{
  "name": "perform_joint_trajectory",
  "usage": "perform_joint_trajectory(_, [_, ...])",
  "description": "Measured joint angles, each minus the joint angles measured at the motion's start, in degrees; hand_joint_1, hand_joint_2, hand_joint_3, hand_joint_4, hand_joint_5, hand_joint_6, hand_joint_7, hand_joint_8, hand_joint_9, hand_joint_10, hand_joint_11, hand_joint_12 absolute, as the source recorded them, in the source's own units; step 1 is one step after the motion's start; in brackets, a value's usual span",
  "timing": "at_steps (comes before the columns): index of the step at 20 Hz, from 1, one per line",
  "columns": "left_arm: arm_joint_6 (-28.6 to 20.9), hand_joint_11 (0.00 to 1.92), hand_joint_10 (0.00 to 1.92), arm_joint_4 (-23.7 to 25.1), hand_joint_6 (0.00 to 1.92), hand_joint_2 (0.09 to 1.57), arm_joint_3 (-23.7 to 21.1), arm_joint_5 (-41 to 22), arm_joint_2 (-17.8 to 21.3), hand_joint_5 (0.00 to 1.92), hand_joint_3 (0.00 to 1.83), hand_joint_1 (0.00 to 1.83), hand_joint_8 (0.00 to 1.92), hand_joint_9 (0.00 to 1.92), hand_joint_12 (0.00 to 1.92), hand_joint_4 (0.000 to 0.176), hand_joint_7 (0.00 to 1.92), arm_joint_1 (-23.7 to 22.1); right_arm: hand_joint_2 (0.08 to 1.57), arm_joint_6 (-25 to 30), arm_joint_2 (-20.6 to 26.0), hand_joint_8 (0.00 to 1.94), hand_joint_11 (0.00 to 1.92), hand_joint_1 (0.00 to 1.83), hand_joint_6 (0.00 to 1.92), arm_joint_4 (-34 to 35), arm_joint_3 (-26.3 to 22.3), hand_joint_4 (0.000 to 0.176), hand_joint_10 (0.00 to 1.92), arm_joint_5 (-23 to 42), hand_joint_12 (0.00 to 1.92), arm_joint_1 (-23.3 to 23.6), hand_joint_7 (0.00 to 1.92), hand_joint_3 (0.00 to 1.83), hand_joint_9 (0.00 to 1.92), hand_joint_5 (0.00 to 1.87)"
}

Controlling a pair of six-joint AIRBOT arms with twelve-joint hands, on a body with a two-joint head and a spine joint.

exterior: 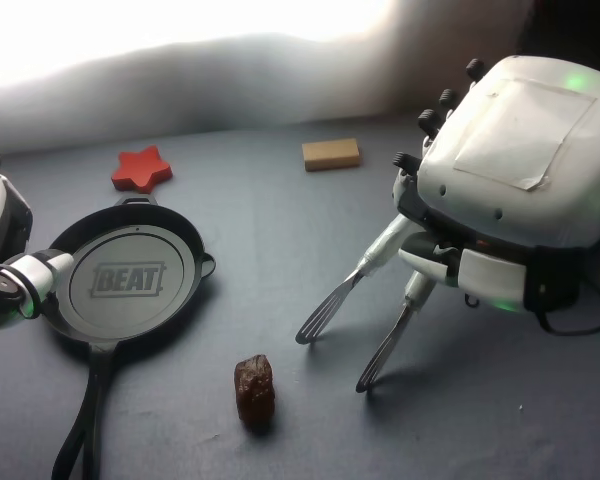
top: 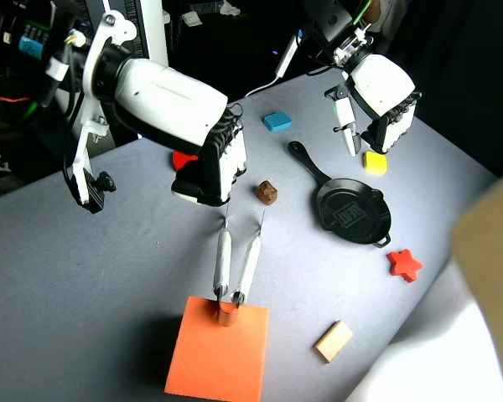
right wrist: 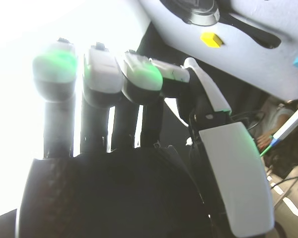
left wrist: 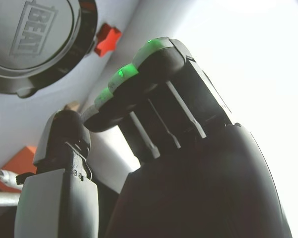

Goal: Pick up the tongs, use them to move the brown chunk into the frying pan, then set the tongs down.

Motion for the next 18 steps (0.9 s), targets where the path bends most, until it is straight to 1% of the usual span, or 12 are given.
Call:
perform_joint_trajectory(2, [0.0,0.00,0.01,-0.5,0.01,1.28,0.1,-0.4,0.0,0.16,0.01,0.12,0.00,0.24,0.76,0.049,0.19,0.1,0.97,-0.4,0.0,0.02,0.00,0.50,0.06,0.2,0.0,0.000,0.18,1.3,0.26,0.0,0.11,0.16,0.03,0.04])
perform_joint_trajectory(3, [-0.1,0.00,0.01,-0.6,0.01,1.27,0.2,-0.4,0.0,0.19,0.00,0.16,0.01,0.28,0.83,0.046,0.23,0.1,1.00,-0.4,0.0,0.00,0.00,0.56,0.05,0.4,0.0,0.000,0.12,1.6,0.09,0.0,0.08,0.11,0.01,0.04])
perform_joint_trajectory(4, [0.0,0.00,0.01,-0.2,0.01,1.27,0.2,-0.7,0.0,0.19,0.00,0.17,0.01,0.29,0.83,0.047,0.23,0.1,1.02,-0.6,0.0,0.00,0.00,0.57,0.05,0.4,0.0,0.000,0.11,1.6,0.04,0.0,0.08,0.08,0.01,0.04])
perform_joint_trajectory(5, [0.0,0.00,0.00,0.5,0.00,1.28,0.2,-0.8,0.0,0.19,0.00,0.17,0.00,0.26,0.82,0.041,0.20,0.0,1.00,-1.4,-0.4,0.00,0.00,0.63,0.05,0.0,0.0,0.000,0.05,1.9,0.00,0.0,0.05,0.05,0.00,0.04])
perform_joint_trajectory(7, [0.0,0.00,0.00,0.2,0.00,1.28,0.2,-0.7,0.0,0.15,0.00,0.14,0.00,0.21,0.72,0.046,0.16,-0.1,0.97,-2.2,-0.5,0.00,0.00,0.74,0.03,0.3,0.0,0.000,0.02,2.1,0.00,0.0,0.03,0.03,0.00,0.01])
perform_joint_trajectory(9, [0.0,0.00,0.00,-0.8,0.00,1.28,0.2,-0.7,0.0,0.14,0.00,0.14,0.00,0.17,0.69,0.050,0.13,-0.1,0.93,-3.0,-0.4,0.00,0.00,0.87,0.00,0.4,0.0,0.000,0.00,2.3,0.00,-0.2,0.00,0.01,0.00,0.00])
perform_joint_trajectory(12, [1.8,0.00,0.00,-1.9,0.00,1.28,0.0,-0.9,-0.6,0.16,0.00,0.12,0.00,0.17,0.71,0.044,0.13,-1.1,0.85,-3.1,-1.2,0.00,0.00,1.05,0.00,0.4,1.6,0.000,0.00,-0.8,0.00,0.4,0.00,0.00,0.00,0.00])
perform_joint_trajectory(13, [1.9,0.00,0.00,-2.1,0.00,1.28,-0.2,-0.8,-0.6,0.15,0.00,0.12,0.00,0.16,0.71,0.043,0.12,-1.0,0.85,-3.1,-1.6,0.00,0.00,1.04,0.00,0.3,2.2,0.000,0.00,-1.4,0.00,0.6,0.00,0.00,0.00,0.00])
perform_joint_trajectory(15, [1.9,0.00,0.01,-2.8,0.00,1.27,-0.2,-0.8,-0.9,0.16,0.00,0.19,0.01,0.20,0.75,0.049,0.15,-1.0,0.84,-3.1,-2.6,0.00,0.00,1.08,0.00,0.0,3.5,0.000,0.00,-2.6,0.00,1.6,0.00,0.00,0.00,0.00])
perform_joint_trajectory(16, [1.9,0.00,0.01,-2.8,0.01,1.27,-0.2,-1.1,-1.0,0.17,0.00,0.21,0.01,0.21,0.76,0.053,0.16,-1.0,0.85,-3.1,-3.2,0.00,0.00,1.04,0.00,0.1,4.2,0.000,0.00,-3.1,0.00,1.9,0.00,0.00,0.00,0.00])
perform_joint_trajectory(17, [1.9,0.00,0.01,-2.8,0.00,1.28,-0.2,-1.2,-1.2,0.17,0.00,0.21,0.01,0.21,0.76,0.043,0.17,-1.0,0.85,-4.0,-4.1,0.00,0.00,1.05,0.00,1.2,5.3,0.000,0.00,-3.9,0.00,2.5,0.00,0.00,0.00,0.00])
perform_joint_trajectory(18, [1.9,0.00,0.01,-3.0,0.01,1.28,-0.2,-1.4,-1.4,0.18,0.00,0.19,0.01,0.21,0.74,0.028,0.17,-1.0,0.85,-10.3,-4.9,0.00,0.00,1.06,0.00,7.6,6.1,0.000,0.00,-4.5,0.00,3.4,0.00,0.00,0.00,0.00])
